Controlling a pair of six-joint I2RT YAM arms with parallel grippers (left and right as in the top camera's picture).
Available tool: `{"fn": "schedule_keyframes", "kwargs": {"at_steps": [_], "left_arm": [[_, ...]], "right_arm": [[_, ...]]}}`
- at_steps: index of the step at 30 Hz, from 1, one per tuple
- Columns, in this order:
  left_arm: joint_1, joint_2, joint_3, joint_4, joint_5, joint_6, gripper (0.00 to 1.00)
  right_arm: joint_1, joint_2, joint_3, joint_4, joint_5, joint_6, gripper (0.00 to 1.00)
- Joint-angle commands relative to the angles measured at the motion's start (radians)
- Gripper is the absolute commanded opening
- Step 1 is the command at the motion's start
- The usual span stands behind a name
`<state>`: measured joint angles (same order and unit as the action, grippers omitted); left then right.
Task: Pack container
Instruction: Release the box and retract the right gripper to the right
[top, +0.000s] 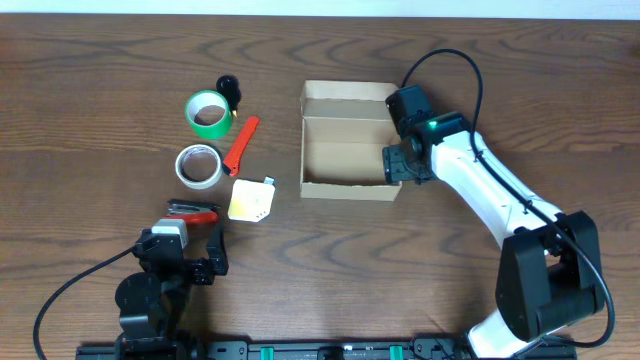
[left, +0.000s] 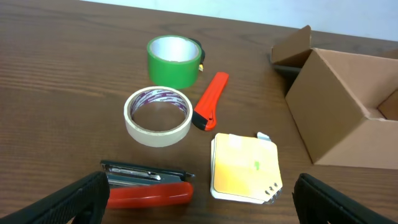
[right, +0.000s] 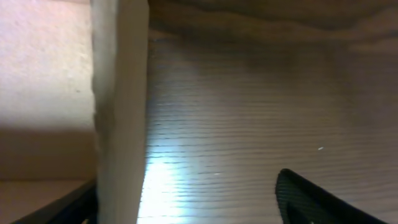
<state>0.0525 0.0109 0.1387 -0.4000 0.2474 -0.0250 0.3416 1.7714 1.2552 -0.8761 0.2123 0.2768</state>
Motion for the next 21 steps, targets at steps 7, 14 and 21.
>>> {"fn": "schedule_keyframes", "kwargs": {"at_steps": [7, 14, 21], "left_arm": [[0.006, -0.006, -0.020, -0.003, -0.011, 0.014, 0.95], [0.006, -0.006, -0.020, -0.003, -0.011, 0.014, 0.95], [0.006, -0.006, -0.020, -0.003, -0.011, 0.014, 0.96]], "right_arm": [[-0.014, -0.042, 0.069, -0.036, -0.063, -0.047, 0.95], [-0.014, -0.238, 0.224, -0.212, -0.177, -0.061, 0.97], [-0.014, -0.520, 0.227, -0.348, -0.274, -0.153, 0.99]]}}
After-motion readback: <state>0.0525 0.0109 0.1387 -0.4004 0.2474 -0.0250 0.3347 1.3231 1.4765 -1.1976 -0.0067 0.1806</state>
